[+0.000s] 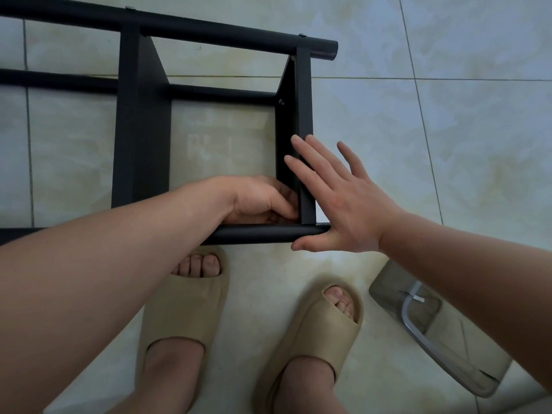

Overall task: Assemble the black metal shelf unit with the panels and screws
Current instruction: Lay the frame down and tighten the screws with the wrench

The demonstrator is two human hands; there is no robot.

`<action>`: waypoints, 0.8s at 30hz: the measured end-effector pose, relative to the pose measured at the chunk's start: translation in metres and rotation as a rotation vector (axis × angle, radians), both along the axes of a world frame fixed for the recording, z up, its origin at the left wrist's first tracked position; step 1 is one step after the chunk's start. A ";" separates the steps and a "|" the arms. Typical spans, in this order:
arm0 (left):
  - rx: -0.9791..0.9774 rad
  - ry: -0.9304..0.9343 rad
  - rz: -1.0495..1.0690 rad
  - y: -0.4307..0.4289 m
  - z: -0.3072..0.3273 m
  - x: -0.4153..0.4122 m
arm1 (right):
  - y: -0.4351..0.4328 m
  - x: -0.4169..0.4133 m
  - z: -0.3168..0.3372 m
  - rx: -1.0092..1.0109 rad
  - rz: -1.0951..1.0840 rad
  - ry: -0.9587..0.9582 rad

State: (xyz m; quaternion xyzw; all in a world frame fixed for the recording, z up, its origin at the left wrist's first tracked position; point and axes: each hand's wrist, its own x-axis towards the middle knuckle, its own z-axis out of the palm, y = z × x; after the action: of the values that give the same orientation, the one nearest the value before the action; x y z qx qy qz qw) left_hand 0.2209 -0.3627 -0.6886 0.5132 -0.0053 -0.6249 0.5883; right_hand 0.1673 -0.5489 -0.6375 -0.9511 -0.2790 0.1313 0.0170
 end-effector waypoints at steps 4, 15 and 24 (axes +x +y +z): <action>-0.004 -0.011 0.010 -0.001 0.001 0.000 | 0.000 0.003 0.004 -0.024 0.006 0.055; -0.019 -0.019 0.013 -0.001 0.002 -0.002 | -0.002 0.006 0.006 -0.038 0.019 0.096; 0.013 0.024 -0.058 0.004 0.001 -0.001 | 0.000 0.001 -0.001 -0.008 0.002 0.012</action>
State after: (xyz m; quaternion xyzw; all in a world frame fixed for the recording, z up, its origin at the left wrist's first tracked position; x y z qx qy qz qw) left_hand 0.2200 -0.3591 -0.6878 0.5093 -0.0091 -0.6478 0.5664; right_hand 0.1682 -0.5484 -0.6388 -0.9501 -0.2794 0.1381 0.0146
